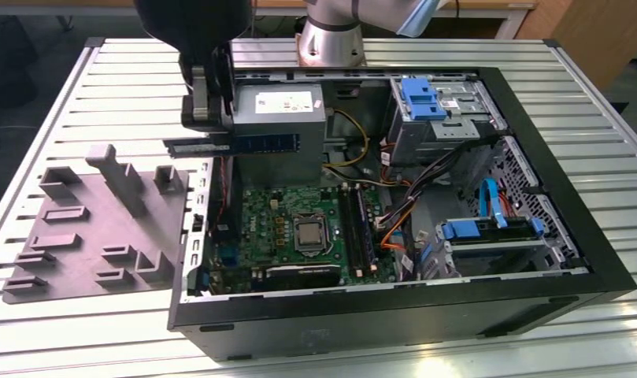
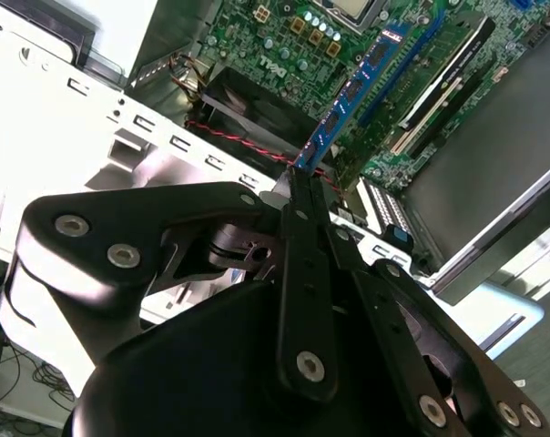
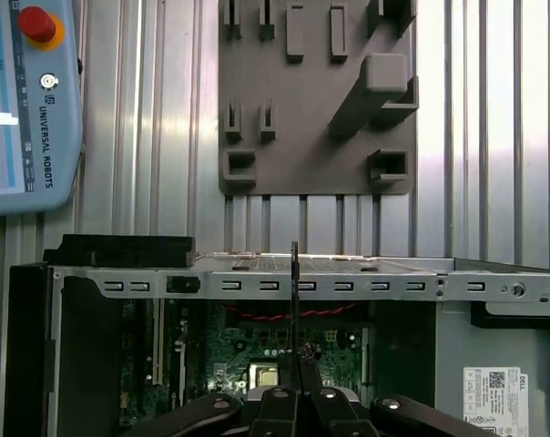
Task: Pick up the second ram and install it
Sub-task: 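Pick up the second ram and move it above second insertion slot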
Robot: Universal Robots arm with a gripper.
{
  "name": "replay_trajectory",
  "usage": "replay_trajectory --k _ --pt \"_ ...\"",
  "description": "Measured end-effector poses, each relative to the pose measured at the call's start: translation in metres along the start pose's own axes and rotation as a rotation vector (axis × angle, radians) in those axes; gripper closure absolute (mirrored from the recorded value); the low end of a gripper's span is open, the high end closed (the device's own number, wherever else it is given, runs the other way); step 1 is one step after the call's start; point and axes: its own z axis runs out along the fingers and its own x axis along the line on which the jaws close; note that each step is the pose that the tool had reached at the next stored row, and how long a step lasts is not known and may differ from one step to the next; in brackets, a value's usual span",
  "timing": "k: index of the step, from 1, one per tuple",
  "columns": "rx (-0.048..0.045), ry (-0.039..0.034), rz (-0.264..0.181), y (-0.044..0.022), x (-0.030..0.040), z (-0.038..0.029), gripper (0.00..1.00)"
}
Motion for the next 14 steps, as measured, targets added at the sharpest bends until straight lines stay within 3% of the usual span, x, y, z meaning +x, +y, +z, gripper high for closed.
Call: replay_trajectory --k 8,14 --pt "0.0000 -0.0001 0.000 -0.0040 -0.0003 0.0001 0.89" --pt "0.0000 -0.0001 0.000 -0.0138 -0.0007 0.0004 0.89"
